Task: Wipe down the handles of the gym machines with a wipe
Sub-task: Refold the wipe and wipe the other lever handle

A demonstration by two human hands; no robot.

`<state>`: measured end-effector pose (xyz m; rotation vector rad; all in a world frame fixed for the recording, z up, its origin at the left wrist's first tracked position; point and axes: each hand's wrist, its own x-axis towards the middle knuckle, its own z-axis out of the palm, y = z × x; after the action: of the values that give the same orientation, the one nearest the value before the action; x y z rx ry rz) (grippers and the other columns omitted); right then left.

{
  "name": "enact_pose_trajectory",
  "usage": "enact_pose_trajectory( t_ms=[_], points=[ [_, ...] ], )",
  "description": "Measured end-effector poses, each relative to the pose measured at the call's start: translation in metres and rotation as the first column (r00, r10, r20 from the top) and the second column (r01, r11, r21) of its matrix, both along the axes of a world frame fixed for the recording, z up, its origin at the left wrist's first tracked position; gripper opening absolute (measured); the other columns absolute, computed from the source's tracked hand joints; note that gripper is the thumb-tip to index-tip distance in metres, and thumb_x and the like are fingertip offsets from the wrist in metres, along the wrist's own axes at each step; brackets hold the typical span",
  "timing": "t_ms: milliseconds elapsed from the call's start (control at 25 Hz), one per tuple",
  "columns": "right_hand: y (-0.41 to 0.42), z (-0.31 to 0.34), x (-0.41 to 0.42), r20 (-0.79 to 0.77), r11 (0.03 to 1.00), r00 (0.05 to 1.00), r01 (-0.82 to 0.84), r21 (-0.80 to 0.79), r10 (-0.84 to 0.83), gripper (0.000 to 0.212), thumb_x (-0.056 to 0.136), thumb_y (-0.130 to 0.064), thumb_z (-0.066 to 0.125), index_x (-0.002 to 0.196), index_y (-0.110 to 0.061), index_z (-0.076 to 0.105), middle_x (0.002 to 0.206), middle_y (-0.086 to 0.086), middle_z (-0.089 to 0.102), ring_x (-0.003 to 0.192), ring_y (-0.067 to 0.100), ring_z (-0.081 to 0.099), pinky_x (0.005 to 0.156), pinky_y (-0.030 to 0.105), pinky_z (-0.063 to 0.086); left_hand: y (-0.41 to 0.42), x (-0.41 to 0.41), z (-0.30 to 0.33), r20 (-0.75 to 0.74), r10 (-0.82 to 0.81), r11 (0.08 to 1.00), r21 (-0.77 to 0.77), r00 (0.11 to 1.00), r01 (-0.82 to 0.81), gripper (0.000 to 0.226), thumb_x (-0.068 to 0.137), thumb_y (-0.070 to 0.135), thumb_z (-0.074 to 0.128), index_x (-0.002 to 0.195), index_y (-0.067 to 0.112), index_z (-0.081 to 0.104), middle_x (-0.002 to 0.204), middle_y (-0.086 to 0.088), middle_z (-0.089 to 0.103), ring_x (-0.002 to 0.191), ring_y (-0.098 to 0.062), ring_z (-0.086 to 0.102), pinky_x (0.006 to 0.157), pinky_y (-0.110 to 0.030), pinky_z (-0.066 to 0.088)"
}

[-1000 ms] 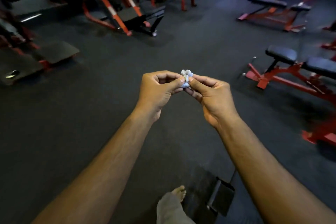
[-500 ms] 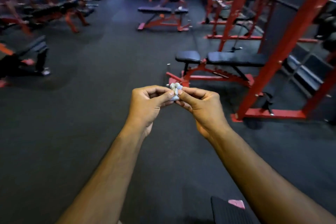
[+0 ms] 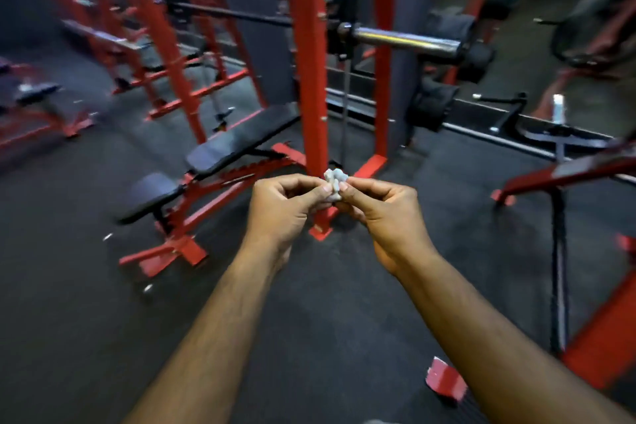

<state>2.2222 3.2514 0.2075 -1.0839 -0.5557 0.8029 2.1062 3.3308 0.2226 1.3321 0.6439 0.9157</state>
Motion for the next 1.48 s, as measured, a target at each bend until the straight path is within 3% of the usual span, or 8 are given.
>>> enact_pose_trajectory(
  t_ms=[240,480,680,960,1080,1200,1320,1480],
  points=[
    [0.044,-0.015,0.159,0.002,0.935,0.936,0.353,0.038,-0.353,0.017,0.083,0.003,0.069,0.099,0.005,0.072,0.098,0.015,0.075,0.095,0.025,0.072,0.087,0.037,0.058,0.081,0.195,-0.02,0.034,-0.347,0.936,-0.048,0.937,0.348,0.006,0.08,-0.008,0.071,0.086,-0.01,0.071,0.082,-0.023,0.073,0.073,-0.024,0.072,0.067,-0.024,0.057],
    [0.07,-0.014,0.321,0.011,0.82,0.82,0.572,-0.008,-0.572,0.02,0.084,0.006,0.067,0.104,0.009,0.07,0.098,0.016,0.075,0.092,0.022,0.073,0.081,0.03,0.059,0.118,0.389,-0.024,0.027,-0.536,0.84,-0.082,0.844,0.536,0.004,0.082,-0.01,0.069,0.085,-0.009,0.072,0.079,-0.018,0.074,0.074,-0.022,0.072,0.069,-0.025,0.058],
    [0.094,-0.019,0.445,0.022,0.724,0.726,0.687,-0.057,-0.687,0.016,0.084,0.006,0.067,0.099,0.004,0.072,0.095,0.013,0.076,0.085,0.017,0.073,0.077,0.025,0.059,0.138,0.531,-0.035,0.022,-0.584,0.803,-0.137,0.812,0.581,0.005,0.084,-0.01,0.067,0.081,-0.006,0.07,0.073,-0.013,0.072,0.071,-0.017,0.07,0.066,-0.022,0.056],
    [0.139,-0.05,0.63,-0.034,0.654,0.656,0.745,-0.129,-0.754,0.013,0.084,0.0,0.071,0.095,-0.002,0.075,0.092,0.014,0.076,0.081,0.019,0.072,0.069,0.023,0.057,0.166,0.725,-0.067,0.015,-0.544,0.822,-0.193,0.839,0.536,0.013,0.084,-0.008,0.064,0.074,-0.001,0.068,0.071,-0.018,0.065,0.063,-0.018,0.062,0.056,-0.024,0.052],
    [0.155,-0.058,0.7,-0.052,0.609,0.61,0.775,-0.172,-0.791,0.013,0.082,0.003,0.072,0.095,0.001,0.074,0.088,0.017,0.075,0.077,0.022,0.071,0.071,0.027,0.059,0.163,0.801,-0.08,0.05,-0.407,0.86,-0.314,0.912,0.402,0.01,0.081,-0.011,0.06,0.074,-0.006,0.066,0.064,-0.015,0.061,0.052,-0.012,0.058,0.048,-0.022,0.048],
    [0.167,-0.069,0.784,-0.027,0.555,0.567,0.793,-0.252,-0.823,0.015,0.08,0.008,0.071,0.087,-0.005,0.074,0.082,0.014,0.075,0.076,0.021,0.071,0.073,0.028,0.06,0.16,0.884,-0.097,-0.008,-0.276,0.852,-0.464,0.961,0.241,0.007,0.077,-0.011,0.061,0.074,-0.008,0.066,0.063,-0.013,0.063,0.053,-0.014,0.058,0.049,-0.023,0.048],
    [0.178,-0.09,0.872,0.043,0.591,0.627,0.753,-0.29,-0.778,0.018,0.08,0.008,0.072,0.084,-0.009,0.075,0.082,0.013,0.075,0.076,0.024,0.071,0.074,0.034,0.06,0.166,0.966,-0.113,-0.035,-0.214,0.821,-0.549,0.976,0.16,0.01,0.075,-0.012,0.06,0.073,-0.007,0.067,0.062,-0.012,0.063,0.053,-0.015,0.057,0.047,-0.022,0.047],
    [0.192,-0.119,0.986,0.208,0.666,0.754,0.651,-0.364,-0.623,0.021,0.077,0.012,0.073,0.093,-0.001,0.075,0.086,0.016,0.075,0.074,0.017,0.069,0.066,0.026,0.055,0.192,1.061,-0.141,-0.098,-0.144,0.853,-0.516,0.985,0.073,0.023,0.074,-0.011,0.061,0.063,0.008,0.07,0.062,-0.008,0.064,0.058,-0.018,0.057,0.053,-0.025,0.046]
  ],
)
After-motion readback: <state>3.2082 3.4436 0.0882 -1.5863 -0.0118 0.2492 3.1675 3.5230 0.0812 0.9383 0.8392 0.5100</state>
